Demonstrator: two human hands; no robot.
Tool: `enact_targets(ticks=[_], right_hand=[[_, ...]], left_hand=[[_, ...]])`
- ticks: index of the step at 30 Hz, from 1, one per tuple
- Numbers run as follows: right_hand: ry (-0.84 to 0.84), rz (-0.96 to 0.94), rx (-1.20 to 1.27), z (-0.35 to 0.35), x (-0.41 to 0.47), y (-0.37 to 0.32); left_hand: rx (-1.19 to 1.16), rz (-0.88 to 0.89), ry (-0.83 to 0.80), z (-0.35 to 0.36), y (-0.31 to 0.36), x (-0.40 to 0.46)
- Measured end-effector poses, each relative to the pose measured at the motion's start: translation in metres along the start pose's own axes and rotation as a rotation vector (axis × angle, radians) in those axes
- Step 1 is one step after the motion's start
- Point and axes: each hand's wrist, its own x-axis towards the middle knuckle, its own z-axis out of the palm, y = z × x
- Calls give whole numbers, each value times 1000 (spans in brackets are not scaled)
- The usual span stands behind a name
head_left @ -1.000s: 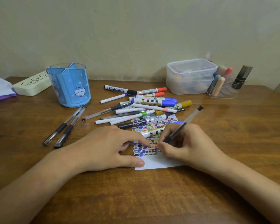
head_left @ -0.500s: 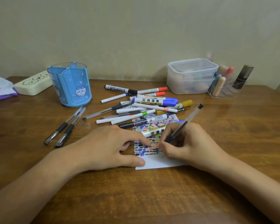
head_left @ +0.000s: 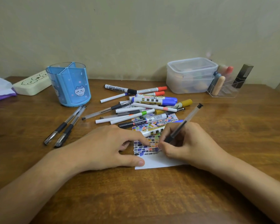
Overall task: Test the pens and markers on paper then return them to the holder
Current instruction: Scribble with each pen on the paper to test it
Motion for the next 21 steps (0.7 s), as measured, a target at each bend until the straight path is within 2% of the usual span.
enact_targets(ticks=[21], right_hand=[[3, -17, -17, 2, -1, 1]], left_hand=[[16, 5, 4, 1, -1, 0]])
